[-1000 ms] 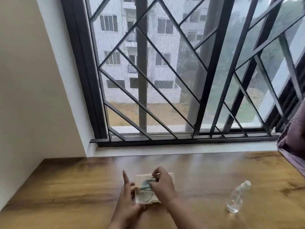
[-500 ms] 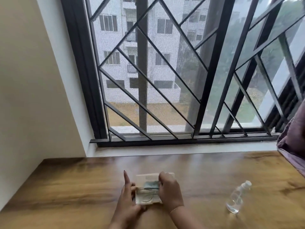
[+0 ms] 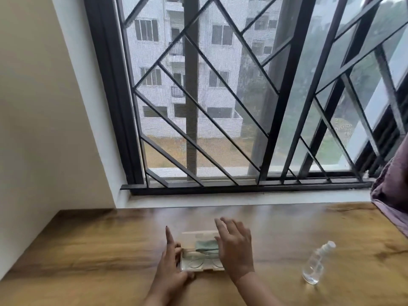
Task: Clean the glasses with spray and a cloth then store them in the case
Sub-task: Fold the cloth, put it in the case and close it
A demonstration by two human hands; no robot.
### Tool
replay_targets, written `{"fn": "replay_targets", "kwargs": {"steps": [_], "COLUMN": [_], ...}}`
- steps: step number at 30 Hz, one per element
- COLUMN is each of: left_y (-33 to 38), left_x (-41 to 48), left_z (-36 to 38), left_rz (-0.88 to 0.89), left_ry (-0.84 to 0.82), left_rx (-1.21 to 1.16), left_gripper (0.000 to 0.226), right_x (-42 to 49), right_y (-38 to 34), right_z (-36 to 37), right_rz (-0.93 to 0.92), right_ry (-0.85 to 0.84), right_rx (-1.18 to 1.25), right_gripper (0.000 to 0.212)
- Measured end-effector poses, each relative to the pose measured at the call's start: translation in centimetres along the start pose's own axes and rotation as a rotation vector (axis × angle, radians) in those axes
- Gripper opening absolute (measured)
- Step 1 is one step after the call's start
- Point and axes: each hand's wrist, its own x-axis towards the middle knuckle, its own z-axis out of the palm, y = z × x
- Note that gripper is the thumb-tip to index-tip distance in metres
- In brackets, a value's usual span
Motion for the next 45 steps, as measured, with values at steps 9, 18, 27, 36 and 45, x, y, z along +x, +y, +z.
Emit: {"fn": "replay_targets", "kwargs": {"steps": [9, 18, 27, 36, 45], "left_y": [-0.2, -0.4, -0.2, -0.6, 0.3], "left_x": [0.1, 0.1, -0.3, -0.8, 0.1], "left_z": [0.0, -0.1, 0.1, 1.7, 2.4], "left_rz": [-0.052, -0.056, -0.02, -0.169, -0.509], "left_ry": [0.003, 0.026, 0.065, 0.109, 0.304], "left_rx": [-0.048, -0.096, 0.078, -0.097, -0.519], "left_gripper": [0.141, 0.139, 0.083, 0.073, 0.051], "right_x": [-1.3, -5.4, -6.0, -4.0, -3.4], "right_y": [1.4, 3.0, 1.5, 0.2, -0.3], "right_z": [-0.4, 1.5, 1.1, -1.2, -1.4], "right_rz": [-0.107, -0.207, 0.787, 1.386, 1.468], "right_ry": [-0.114, -0.041, -0.127, -0.139, -0.078], "right_rx": [0.232, 0.286, 0.887, 1.489, 1.438], "right_gripper": [0.017, 0.047, 0.034, 0.018, 0.014]}}
